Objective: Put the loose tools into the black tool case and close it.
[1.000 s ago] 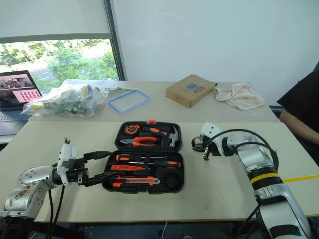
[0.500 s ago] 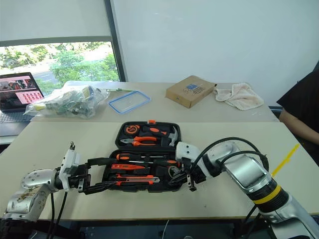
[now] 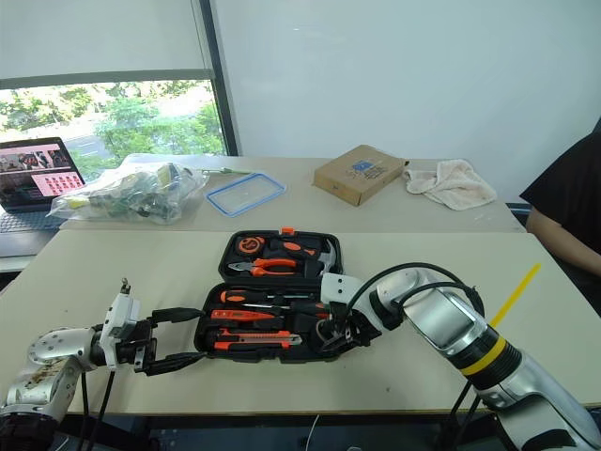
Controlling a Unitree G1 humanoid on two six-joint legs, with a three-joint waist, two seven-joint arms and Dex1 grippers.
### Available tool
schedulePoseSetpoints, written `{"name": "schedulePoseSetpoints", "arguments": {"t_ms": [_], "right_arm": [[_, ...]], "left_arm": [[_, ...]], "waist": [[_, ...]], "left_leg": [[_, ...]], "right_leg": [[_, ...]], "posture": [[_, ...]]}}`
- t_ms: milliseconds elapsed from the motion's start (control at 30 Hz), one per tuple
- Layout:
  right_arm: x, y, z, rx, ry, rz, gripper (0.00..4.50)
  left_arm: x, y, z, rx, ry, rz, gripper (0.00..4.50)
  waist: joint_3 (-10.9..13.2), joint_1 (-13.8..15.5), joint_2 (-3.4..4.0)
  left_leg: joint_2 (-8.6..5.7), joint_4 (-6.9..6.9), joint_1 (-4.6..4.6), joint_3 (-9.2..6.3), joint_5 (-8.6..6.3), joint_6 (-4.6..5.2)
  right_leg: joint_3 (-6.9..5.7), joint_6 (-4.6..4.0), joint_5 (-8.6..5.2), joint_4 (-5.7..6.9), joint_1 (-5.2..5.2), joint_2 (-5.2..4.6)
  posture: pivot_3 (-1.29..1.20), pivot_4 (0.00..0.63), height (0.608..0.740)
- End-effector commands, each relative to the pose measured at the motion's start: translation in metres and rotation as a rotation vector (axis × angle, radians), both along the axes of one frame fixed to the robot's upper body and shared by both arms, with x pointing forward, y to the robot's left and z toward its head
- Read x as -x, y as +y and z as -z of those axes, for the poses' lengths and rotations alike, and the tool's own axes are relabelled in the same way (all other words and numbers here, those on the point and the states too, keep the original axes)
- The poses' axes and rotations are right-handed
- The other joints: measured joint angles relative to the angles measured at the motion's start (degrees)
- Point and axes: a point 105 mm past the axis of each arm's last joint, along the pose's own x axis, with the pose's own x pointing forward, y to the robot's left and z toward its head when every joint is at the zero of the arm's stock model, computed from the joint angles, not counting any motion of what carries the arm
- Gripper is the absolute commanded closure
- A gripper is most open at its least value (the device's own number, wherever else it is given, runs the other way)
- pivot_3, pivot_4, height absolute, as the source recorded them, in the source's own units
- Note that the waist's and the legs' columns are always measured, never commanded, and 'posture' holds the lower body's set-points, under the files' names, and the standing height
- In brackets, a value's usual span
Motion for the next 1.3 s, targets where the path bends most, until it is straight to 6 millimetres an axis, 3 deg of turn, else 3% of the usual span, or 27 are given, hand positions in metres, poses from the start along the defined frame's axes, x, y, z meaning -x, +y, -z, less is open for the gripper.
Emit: {"name": "schedulePoseSetpoints", "arguments": {"t_ms": [33, 67, 300, 400, 500, 633, 800, 833, 867, 1067, 1300], "right_arm": [[0.025, -0.006, -0.033, -0.147, 0.084, -0.128, 0.38], [0.025, -0.012, -0.036, -0.169, 0.081, -0.121, 0.08], [-0.01, -0.055, -0.039, -0.23, -0.077, 0.083, 0.08], [-0.028, -0.061, -0.039, -0.266, -0.152, 0.187, 0.08], [-0.055, -0.071, -0.029, -0.248, -0.256, 0.349, 0.71], [-0.088, -0.082, -0.012, -0.148, -0.417, 0.498, 2.17], [-0.104, -0.07, 0.0, -0.154, -0.464, 0.51, 3.91], [-0.104, -0.066, 0.001, -0.156, -0.462, 0.5, 4.26], [-0.104, -0.059, 0.002, -0.174, -0.457, 0.483, 4.43], [-0.092, -0.032, 0.008, -0.223, -0.386, 0.393, 4.43], [-0.071, -0.021, 0.005, -0.218, -0.326, 0.329, 4.43]], "left_arm": [[-0.006, 0.011, -0.019, 0.023, -0.052, -0.067, 0.0], [-0.007, 0.013, -0.021, 0.026, -0.053, -0.081, 0.0], [-0.025, 0.02, -0.031, 0.047, -0.061, -0.19, 0.0], [-0.041, 0.023, -0.028, 0.01, -0.047, -0.275, 0.0], [-0.068, 0.021, -0.027, -0.026, -0.047, -0.386, 0.66], [-0.095, 0.014, -0.028, -0.057, -0.031, -0.503, 2.3], [-0.101, 0.011, -0.016, -0.132, 0.043, -0.542, 4.33], [-0.1, 0.009, -0.014, -0.136, 0.06, -0.534, 4.5], [-0.097, 0.002, -0.012, -0.137, 0.08, -0.503, 4.5], [-0.083, -0.033, -0.012, -0.1, 0.116, -0.351, 4.5], [-0.066, -0.041, -0.006, -0.115, 0.151, -0.296, 4.5]], "waist": [[0.0, 0.2, 0.0], [0.0, 0.2, 0.0], [0.0, 0.4, -0.02], [0.0, 0.3, -0.03], [0.0, 0.3, -0.03], [0.0, 0.1, -0.04], [0.0, -0.7, -0.05], [0.0, -0.9, -0.05], [0.0, -1.0, -0.05], [0.1, -1.5, 0.0], [0.1, -1.0, 0.05]], "left_leg": [[0.0, -0.01, -0.05, -0.06, -0.01, 0.01], [0.0, -0.01, -0.09, -0.12, -0.02, 0.04], [-0.07, -0.01, -0.09, -0.06, -0.15, 0.25], [-0.07, -0.01, -0.08, -0.02, -0.14, 0.23], [-0.11, 0.0, -0.03, 0.03, -0.1, 0.15], [-0.13, -0.02, -0.03, 0.11, -0.06, 0.09], [-0.13, -0.09, -0.04, 0.39, -0.01, 0.0], [-0.11, -0.15, -0.04, 0.43, 0.0, -0.02], [-0.09, -0.19, -0.03, 0.47, 0.02, -0.04], [-0.06, -0.2, -0.04, 0.5, 0.04, -0.09], [-0.04, -0.16, -0.05, 0.45, 0.04, -0.09]], "right_leg": [[-0.05, 0.0, 0.01, 0.04, -0.02, 0.01], [-0.1, -0.01, 0.01, 0.05, -0.01, 0.02], [-0.11, 0.08, 0.04, -0.07, 0.09, -0.07], [-0.1, 0.08, 0.03, -0.03, 0.08, -0.04], [-0.1, 0.08, 0.04, -0.01, 0.12, 0.02], [-0.07, 0.08, 0.04, 0.01, 0.12, 0.02], [-0.09, 0.08, 0.03, -0.03, 0.09, 0.14], [-0.09, 0.07, 0.02, -0.05, 0.07, 0.15], [-0.09, 0.07, 0.01, -0.05, 0.05, 0.18], [-0.13, 0.1, -0.03, -0.06, 0.08, 0.12], [-0.13, 0.12, -0.05, -0.04, 0.08, 0.09]], "posture": [[0.0, 0.15, 0.74], [0.0, 0.15, 0.74], [0.0, 0.15, 0.74], [0.0, 0.15, 0.74], [0.0, 0.15, 0.74], [0.0, 0.15, 0.74], [0.0, 0.15, 0.74], [0.0, 0.15, 0.74], [0.0, 0.15, 0.74], [0.0, 0.15, 0.74], [0.0, 0.15, 0.74]]}}
